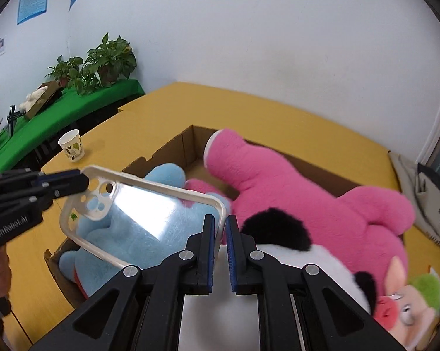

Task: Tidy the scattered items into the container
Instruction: 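Carry the phone case over the box, lower it onto the blue plush, open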

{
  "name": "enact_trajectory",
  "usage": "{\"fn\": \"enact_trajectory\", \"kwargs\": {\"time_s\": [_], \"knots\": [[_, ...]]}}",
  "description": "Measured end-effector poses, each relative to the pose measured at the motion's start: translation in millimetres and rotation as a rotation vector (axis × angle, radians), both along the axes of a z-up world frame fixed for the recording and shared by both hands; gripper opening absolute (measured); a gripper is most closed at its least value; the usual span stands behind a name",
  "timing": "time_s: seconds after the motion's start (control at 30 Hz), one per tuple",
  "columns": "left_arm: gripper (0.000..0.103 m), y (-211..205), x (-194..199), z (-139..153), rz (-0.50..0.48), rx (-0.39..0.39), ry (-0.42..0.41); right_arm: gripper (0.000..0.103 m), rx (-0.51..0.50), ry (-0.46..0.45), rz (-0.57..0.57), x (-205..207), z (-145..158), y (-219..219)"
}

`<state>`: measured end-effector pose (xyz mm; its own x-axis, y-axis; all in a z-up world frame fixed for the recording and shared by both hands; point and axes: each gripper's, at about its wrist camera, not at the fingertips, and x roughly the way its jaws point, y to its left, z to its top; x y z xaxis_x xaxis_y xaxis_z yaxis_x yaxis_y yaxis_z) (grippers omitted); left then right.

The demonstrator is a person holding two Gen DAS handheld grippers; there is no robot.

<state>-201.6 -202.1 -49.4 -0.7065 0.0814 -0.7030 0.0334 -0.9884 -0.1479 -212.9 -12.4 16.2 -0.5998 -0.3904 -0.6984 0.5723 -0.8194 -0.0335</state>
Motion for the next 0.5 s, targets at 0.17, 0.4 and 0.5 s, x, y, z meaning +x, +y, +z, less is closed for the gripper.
{"fn": "enact_trajectory", "kwargs": {"time_s": [0.17, 0.4, 0.5], "knots": [[0.008, -10, 0, -11, -0.02, 0.042, -0.016, 0.009, 0.08, 0.009, 0.002, 6, -13, -19], [0.041, -8, 13, -9, -0.061, 0.055, 0.029, 0.015, 0.097, 0.041, -0.007, 7, -11, -16], [0.062, -14, 30, 3, -0.044, 0.085, 0.086, 0.042, 0.053, 0.057, -0.013, 15, -1, -5]]}}
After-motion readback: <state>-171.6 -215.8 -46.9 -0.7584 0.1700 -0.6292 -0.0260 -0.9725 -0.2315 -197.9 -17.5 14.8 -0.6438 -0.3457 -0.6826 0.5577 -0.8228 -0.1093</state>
